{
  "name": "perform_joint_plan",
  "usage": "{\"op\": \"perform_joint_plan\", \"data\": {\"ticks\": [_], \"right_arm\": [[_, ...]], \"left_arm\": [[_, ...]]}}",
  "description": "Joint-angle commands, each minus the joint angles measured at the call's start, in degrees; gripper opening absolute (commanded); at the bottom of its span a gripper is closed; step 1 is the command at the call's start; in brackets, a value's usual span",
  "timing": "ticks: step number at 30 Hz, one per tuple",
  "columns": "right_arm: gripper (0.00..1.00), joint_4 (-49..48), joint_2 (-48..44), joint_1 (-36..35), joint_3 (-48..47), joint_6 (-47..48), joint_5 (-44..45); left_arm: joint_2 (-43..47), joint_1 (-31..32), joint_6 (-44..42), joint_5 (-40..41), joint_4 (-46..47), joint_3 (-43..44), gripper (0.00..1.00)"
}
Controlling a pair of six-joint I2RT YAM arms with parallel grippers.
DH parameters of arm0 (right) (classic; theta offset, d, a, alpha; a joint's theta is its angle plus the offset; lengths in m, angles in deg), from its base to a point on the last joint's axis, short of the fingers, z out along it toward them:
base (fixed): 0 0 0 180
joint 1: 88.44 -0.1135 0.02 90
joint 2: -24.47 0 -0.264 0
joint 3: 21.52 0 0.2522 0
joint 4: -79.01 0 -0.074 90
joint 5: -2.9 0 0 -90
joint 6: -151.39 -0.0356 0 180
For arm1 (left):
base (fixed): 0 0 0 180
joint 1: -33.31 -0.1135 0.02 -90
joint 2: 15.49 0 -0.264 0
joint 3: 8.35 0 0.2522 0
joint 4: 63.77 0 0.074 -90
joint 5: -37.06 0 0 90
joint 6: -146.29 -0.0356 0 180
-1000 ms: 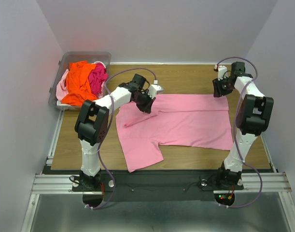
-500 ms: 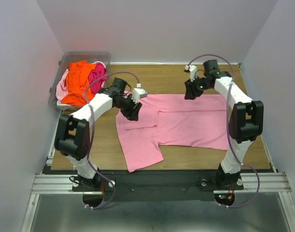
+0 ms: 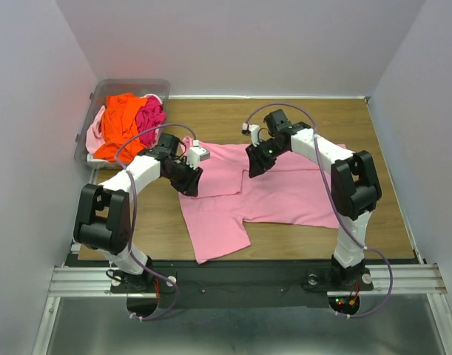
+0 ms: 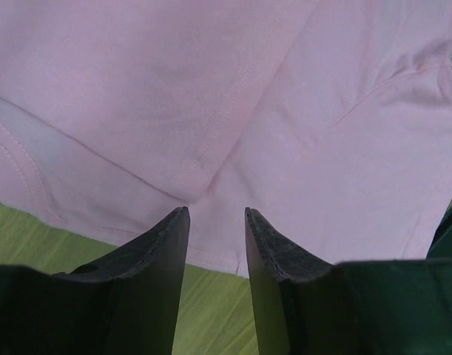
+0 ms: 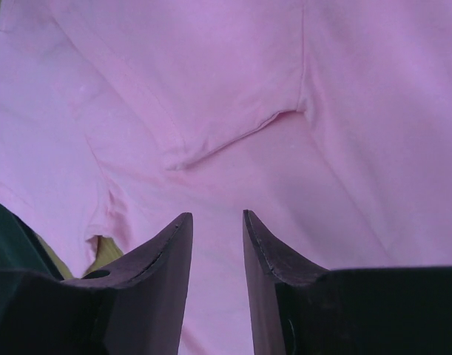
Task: Fold and stack the t-shirts
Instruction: Fold the tshirt
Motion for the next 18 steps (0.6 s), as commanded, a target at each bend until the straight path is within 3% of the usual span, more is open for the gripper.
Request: {"op": "perform_joint_plan", "data": {"ticks": [1,18], "right_arm": [[0.40,-1.96,1.53,-1.61,0.40,-7.59,-2.15],[0.48,-2.67,7.60,-3.11,-0.83,-15.60,-5.49]], "left_arm": [[-0.86,-0.89,3.64,0.60,2.41,0.21,0.47],[-7.98,-1.33,4.44,-0.18,1.00,3.55,0.45]]}}
